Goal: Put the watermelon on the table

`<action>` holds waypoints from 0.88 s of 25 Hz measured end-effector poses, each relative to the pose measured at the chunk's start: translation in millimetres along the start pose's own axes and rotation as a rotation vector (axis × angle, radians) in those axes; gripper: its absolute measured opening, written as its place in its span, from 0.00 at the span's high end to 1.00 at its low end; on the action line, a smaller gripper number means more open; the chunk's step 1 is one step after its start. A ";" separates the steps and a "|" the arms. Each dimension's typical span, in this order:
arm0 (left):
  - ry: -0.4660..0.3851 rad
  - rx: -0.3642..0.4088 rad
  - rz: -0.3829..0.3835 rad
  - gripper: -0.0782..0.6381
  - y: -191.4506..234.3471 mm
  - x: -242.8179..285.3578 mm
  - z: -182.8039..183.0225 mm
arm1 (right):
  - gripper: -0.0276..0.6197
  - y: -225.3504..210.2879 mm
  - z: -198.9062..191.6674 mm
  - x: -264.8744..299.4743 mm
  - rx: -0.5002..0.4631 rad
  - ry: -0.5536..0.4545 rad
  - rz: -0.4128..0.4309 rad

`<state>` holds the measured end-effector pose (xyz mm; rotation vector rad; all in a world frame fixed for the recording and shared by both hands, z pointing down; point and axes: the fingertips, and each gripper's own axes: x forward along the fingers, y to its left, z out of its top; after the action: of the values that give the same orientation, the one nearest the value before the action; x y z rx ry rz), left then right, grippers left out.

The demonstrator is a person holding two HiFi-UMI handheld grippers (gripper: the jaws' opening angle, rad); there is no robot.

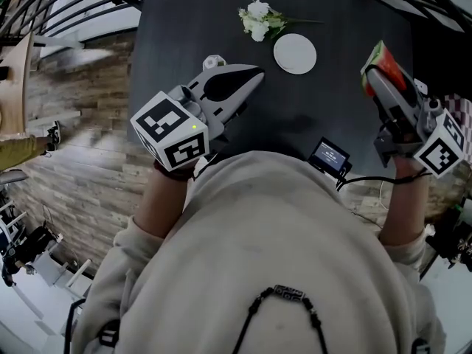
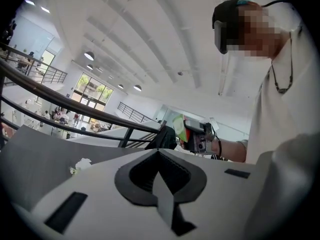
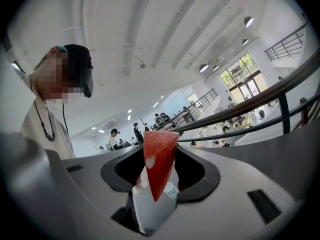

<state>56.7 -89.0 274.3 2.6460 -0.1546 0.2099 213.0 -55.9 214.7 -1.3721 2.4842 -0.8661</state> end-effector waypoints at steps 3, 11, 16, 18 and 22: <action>0.012 -0.007 0.016 0.90 -2.1 -1.1 -5.5 | 0.65 -5.2 -4.6 1.6 0.010 0.009 0.008; -0.003 -0.050 0.016 0.90 -1.1 -8.2 -14.2 | 0.65 -14.9 -12.4 15.6 0.002 0.034 0.031; -0.001 -0.058 0.011 0.90 -2.9 -7.4 -20.8 | 0.65 -21.3 -17.5 24.1 -0.014 0.060 0.033; -0.003 -0.067 0.015 0.90 -2.2 -8.6 -23.0 | 0.65 -25.6 -21.3 26.3 -0.002 0.071 0.029; -0.002 -0.085 0.032 0.90 2.8 -13.5 -27.8 | 0.65 -32.3 -26.7 34.1 0.004 0.092 0.031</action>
<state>39.7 -77.4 297.4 2.5608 -0.2019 0.2062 206.1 -86.2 258.9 -1.3174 2.5626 -0.9481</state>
